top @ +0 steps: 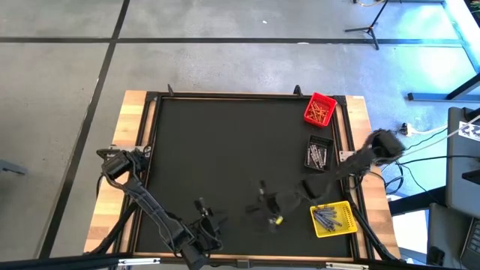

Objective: Sort crayons
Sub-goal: Put the blue crayon into the yellow bin

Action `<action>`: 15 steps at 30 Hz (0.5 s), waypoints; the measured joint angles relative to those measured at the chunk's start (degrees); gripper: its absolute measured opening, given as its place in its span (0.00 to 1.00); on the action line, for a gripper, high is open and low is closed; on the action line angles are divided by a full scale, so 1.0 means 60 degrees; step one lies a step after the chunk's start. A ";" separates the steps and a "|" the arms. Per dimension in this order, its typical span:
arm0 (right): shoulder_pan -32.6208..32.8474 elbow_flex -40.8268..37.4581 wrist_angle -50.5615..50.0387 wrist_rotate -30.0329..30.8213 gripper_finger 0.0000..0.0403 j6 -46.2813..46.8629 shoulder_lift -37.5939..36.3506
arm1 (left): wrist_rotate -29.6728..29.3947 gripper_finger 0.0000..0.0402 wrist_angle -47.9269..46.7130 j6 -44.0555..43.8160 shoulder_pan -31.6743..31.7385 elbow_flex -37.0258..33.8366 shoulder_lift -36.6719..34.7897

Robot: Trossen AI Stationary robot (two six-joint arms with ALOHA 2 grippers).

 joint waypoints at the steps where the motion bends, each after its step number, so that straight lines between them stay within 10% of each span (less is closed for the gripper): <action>1: 0.0143 0.0001 -0.0694 -0.0010 0.06 0.0223 -0.0297 | 0.0070 0.31 -0.0001 0.0059 0.0000 0.0000 0.0000; 15: 0.2363 0.0001 -0.8298 -0.0745 0.08 0.5638 -0.3587 | 0.0145 0.31 0.0123 0.0170 0.0025 0.0000 0.0000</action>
